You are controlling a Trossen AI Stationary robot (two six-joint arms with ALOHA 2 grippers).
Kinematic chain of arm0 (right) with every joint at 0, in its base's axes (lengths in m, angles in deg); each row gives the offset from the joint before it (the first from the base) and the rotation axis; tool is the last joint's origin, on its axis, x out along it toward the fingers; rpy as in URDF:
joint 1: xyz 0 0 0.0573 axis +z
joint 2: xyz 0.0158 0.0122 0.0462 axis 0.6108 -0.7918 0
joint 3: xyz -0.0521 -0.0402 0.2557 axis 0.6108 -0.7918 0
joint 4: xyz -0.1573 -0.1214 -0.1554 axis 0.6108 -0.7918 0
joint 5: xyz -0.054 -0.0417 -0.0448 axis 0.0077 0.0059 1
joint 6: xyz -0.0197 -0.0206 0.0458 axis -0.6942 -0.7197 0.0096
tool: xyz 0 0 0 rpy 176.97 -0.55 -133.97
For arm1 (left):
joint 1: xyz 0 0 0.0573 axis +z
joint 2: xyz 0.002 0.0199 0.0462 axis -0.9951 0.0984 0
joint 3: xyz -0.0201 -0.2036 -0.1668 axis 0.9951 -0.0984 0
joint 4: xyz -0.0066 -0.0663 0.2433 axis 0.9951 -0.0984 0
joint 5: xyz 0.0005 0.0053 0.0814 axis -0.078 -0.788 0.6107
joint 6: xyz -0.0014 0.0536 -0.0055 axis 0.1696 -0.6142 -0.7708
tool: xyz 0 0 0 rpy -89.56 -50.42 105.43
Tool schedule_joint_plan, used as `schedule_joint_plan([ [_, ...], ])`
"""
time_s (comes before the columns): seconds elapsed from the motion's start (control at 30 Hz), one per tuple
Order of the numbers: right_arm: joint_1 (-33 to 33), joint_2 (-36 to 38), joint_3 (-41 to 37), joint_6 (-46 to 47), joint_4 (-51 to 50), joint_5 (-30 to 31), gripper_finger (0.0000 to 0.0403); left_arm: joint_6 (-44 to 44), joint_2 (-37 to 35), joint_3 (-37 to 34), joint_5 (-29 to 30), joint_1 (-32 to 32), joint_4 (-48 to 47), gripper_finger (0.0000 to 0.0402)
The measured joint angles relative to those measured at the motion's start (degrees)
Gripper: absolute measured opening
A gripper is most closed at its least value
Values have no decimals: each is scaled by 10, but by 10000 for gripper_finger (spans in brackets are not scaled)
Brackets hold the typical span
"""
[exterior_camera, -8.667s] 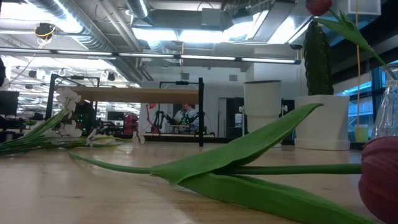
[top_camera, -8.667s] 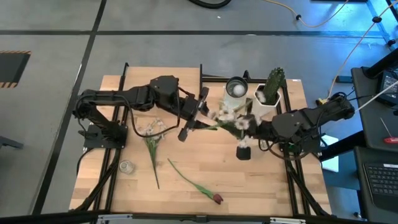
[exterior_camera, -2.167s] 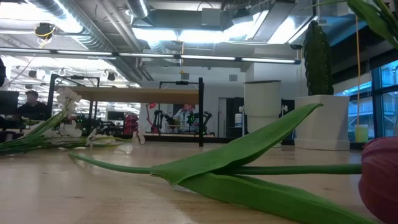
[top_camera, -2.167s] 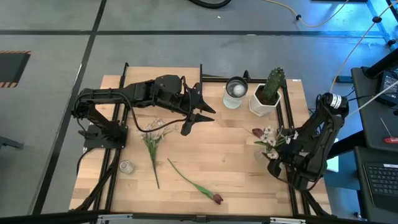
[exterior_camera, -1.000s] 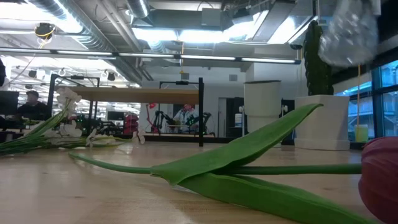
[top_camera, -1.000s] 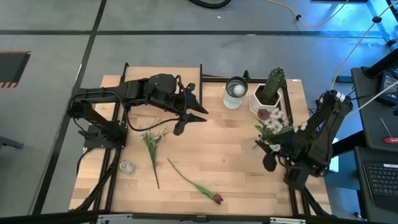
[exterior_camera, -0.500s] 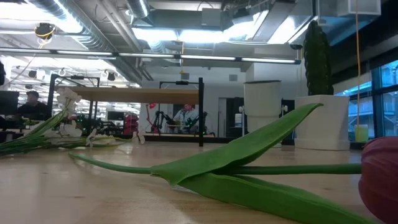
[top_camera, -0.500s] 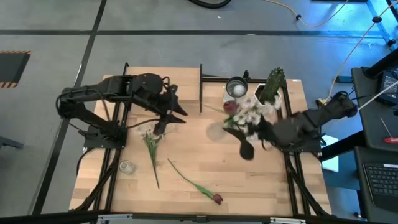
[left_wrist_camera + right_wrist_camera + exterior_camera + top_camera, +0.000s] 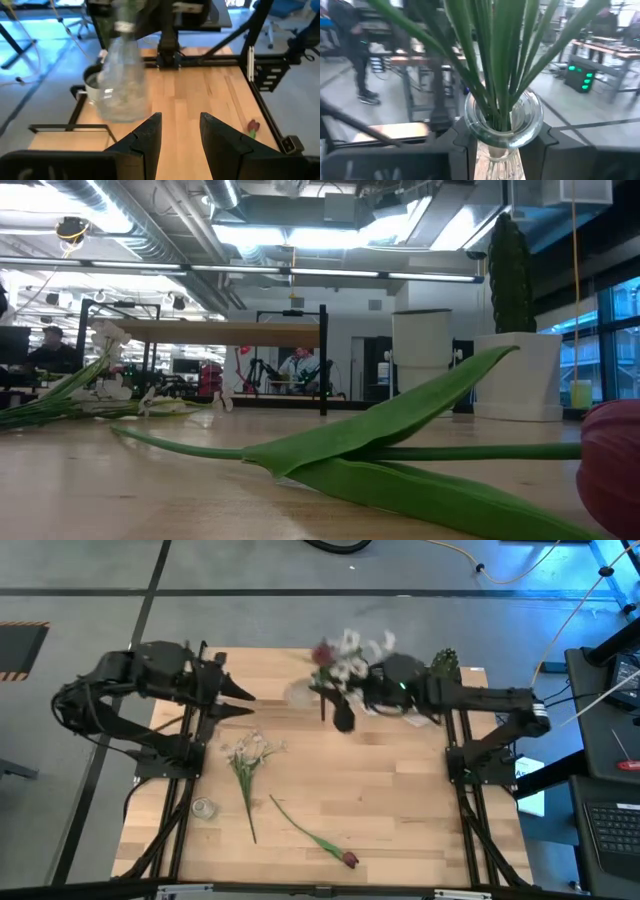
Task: Pick and place flowers into a vace then onto a shelf
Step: Put the right transparent vase with flowers on the shelf
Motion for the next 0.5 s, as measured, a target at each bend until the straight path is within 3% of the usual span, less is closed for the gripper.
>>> schedule_joint_plan([
  [0.23,-86,-139,205,-1,-157,-65,98,-1,-20,0,2,0,-12,127],
  [0.5,-152,-291,391,-30,-297,-93,98,-2,-11,0,2,0,-44,127],
])
